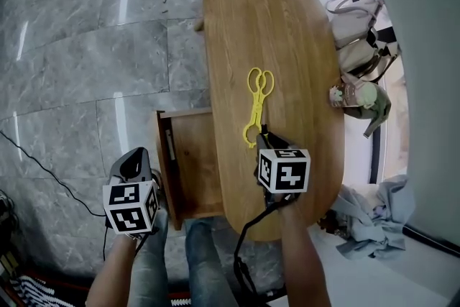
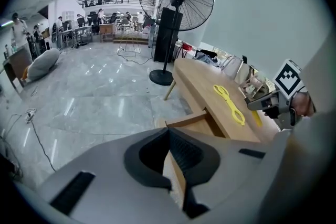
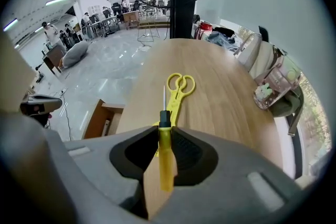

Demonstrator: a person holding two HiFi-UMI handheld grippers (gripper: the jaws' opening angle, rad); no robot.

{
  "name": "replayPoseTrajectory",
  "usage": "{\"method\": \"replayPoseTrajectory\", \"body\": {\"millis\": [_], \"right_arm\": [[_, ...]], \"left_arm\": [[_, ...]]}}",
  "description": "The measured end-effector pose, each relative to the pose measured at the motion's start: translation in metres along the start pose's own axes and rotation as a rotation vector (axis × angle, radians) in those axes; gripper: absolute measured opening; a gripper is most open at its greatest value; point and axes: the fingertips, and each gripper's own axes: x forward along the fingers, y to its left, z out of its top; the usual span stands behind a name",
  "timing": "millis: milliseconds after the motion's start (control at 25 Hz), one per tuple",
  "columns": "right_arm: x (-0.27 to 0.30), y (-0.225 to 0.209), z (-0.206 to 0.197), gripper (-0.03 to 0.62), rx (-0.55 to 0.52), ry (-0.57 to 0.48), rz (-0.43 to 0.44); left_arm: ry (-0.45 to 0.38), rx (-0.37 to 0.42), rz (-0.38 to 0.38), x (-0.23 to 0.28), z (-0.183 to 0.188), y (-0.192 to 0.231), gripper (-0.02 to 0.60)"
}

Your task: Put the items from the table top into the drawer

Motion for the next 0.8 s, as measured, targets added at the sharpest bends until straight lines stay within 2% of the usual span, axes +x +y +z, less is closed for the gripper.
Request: {"method": "replayPoseTrajectory", "body": {"millis": [480, 800], "right_arm": [[0.013, 0.074, 0.005, 0.083, -0.008, 0.022, 0.059], [0.021, 0.123, 0.003, 0.083, -0.024, 0.038, 0.096]], "left_arm": [[-0.007, -0.028, 0.050, -0.013, -0.010, 0.071, -0.005], [-0.010, -0.075, 0.078, -0.025, -0.021, 0.105, -0.003]]}}
